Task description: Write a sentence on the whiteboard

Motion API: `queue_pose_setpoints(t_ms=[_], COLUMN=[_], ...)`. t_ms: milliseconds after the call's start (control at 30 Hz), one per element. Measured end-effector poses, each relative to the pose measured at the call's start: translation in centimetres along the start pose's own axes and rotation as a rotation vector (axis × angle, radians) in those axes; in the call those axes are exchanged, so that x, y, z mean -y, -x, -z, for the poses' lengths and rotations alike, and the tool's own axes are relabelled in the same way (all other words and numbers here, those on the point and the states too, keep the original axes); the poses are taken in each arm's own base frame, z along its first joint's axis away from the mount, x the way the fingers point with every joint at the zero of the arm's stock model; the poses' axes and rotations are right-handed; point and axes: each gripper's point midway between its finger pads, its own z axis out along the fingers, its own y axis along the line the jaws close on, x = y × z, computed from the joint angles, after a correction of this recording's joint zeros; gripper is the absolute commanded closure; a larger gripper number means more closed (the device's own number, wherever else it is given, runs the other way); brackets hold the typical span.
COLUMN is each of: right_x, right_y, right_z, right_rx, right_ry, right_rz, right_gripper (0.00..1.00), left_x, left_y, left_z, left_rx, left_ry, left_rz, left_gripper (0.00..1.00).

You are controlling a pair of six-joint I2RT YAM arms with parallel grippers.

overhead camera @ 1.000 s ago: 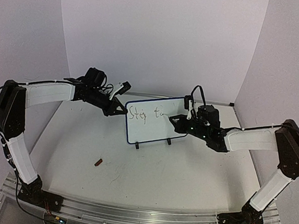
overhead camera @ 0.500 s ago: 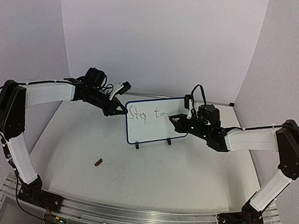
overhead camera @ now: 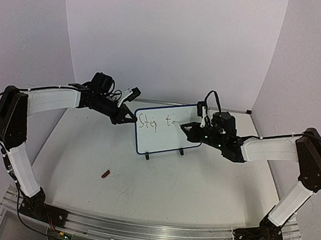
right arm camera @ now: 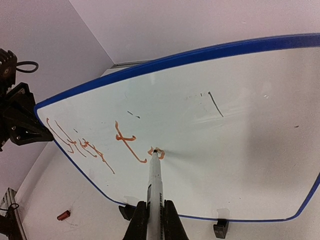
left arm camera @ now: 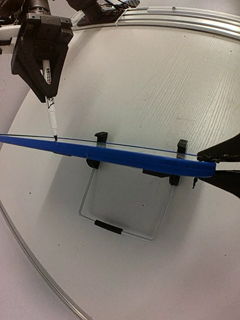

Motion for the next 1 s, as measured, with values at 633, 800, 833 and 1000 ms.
queue_pose_setpoints(t_ms=[633,800,833,1000], right_x=[-2.7,-2.5,-2.4,-1.6], right_y=[3.7,3.1,2.9,2.0], right_z=[4.1,4.6,4.6,4.6], right_rx=[0.081,0.051,0.044,0.011], right_ry=[0.076,0.057,0.054,0.032], right_rz=[0.040,0.065,0.070,0.078], right_gripper=[1.00,1.00,1.00,1.00], left_x=[0.0,0.1,0.1,0.1], left_y=[0.0,0.0,0.0,0.0], left_z=[0.0,0.0,0.0,0.0], left_rx=[0.000,0.000,0.000,0.000], left_ry=[0.000,-0.001,-0.001,-0.001], left_rz=[0.000,-0.002,-0.002,-0.003], left_gripper=[1.00,1.00,1.00,1.00])
